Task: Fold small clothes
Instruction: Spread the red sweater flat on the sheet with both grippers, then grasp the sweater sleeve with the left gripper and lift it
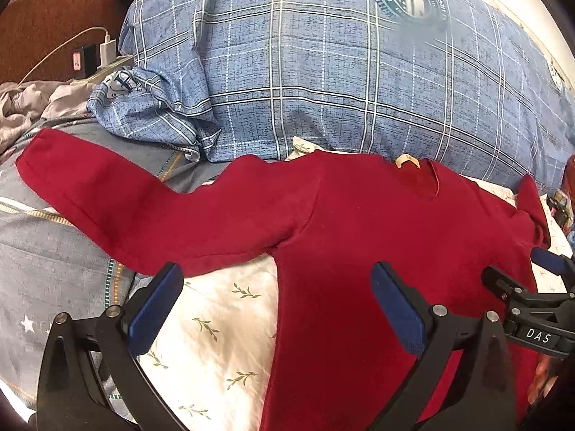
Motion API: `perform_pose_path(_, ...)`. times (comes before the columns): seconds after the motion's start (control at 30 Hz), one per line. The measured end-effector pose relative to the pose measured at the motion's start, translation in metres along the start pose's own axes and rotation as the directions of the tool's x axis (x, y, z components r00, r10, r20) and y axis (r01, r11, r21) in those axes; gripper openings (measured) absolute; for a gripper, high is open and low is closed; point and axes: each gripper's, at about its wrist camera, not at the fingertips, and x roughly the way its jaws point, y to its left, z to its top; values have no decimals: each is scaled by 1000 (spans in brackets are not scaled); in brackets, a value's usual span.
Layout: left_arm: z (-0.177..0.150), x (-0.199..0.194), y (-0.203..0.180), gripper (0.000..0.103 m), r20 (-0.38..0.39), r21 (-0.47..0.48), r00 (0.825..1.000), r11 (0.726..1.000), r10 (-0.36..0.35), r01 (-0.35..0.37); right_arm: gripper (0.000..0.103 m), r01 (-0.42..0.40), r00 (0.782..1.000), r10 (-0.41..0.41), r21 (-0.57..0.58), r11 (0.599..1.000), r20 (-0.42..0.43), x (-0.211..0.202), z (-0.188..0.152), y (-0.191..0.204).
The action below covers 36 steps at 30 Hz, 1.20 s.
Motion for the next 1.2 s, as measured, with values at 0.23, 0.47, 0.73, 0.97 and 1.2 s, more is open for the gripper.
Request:
perform_pose_path(0.23, 1, 5, 8, 103, 0, -18, 1000, 1000, 19, -19, 103, -5, 1000, 6, 4, 1000, -7, 5, 1, 1)
perform_pose_path(0.47, 2, 7, 9, 103, 3, -15, 999, 999, 32, -32, 103, -9, 1000, 9, 7, 1000, -16, 10, 2, 3)
perform_pose_path(0.73, 4, 9, 17, 103, 6, -25, 999, 999, 42, -42, 103, -8, 1000, 8, 5, 1000, -23, 13, 3, 4)
perform_pose_path(0.97, 14, 7, 47, 103, 13, -48, 991, 990, 133, -132, 103, -28, 999, 28, -4, 1000, -34, 18, 7, 6)
perform_pose_path(1.2, 40, 8, 121, 103, 26, -183, 938, 924, 346, -335, 103, -68, 997, 68, -1, 998, -37, 22, 11, 11)
